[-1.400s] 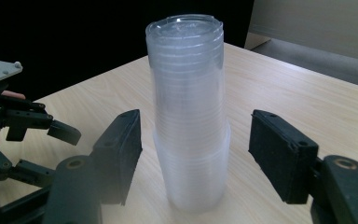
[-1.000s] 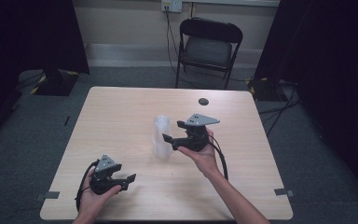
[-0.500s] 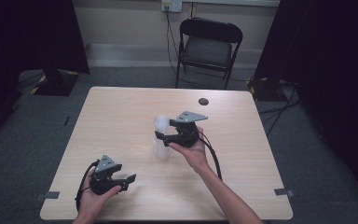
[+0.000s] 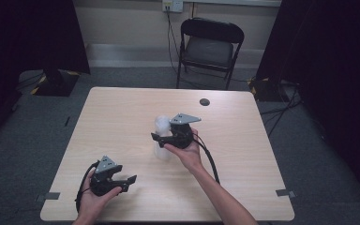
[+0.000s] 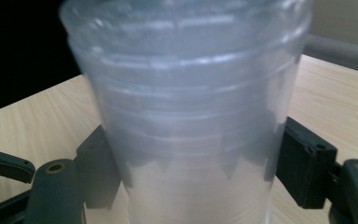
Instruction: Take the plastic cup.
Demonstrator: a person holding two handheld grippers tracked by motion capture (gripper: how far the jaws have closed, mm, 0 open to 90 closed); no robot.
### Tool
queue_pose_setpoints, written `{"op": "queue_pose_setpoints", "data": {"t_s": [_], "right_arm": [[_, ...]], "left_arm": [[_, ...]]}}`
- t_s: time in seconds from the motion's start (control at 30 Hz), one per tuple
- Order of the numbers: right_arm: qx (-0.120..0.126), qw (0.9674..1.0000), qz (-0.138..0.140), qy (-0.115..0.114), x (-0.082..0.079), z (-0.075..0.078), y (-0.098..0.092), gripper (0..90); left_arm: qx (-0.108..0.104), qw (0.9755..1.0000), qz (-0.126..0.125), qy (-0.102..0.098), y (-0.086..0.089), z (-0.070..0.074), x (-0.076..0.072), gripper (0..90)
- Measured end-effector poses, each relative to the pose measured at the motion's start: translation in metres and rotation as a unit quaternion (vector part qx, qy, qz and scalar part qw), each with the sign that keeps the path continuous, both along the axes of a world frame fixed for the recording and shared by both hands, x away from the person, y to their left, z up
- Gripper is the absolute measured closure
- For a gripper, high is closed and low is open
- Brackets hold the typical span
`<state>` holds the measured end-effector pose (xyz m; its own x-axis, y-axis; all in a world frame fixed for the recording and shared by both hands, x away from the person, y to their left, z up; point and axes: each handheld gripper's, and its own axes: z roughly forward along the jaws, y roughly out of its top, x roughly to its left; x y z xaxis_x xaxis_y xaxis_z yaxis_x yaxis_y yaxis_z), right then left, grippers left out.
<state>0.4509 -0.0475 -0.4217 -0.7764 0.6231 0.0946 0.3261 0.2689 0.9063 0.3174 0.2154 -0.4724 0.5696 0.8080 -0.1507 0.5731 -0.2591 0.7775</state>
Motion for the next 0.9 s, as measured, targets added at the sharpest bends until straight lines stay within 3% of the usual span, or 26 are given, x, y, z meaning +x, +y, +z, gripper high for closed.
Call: {"op": "queue_pose_setpoints", "data": {"t_s": [0.33,0.9], "right_arm": [[-0.010,0.9999,-0.003,0.005,0.0010,-0.0068,0.0034,28.0],[-0.010,0.9999,-0.005,-0.013,-0.0013,-0.0002,0.0033,29.2]], "left_arm": [[0.002,1.0000,-0.003,0.005,-0.0005,-0.0004,0.0002,26.6],[0.003,1.0000,-0.006,0.004,-0.0010,-0.0006,0.0002,26.6]]}}
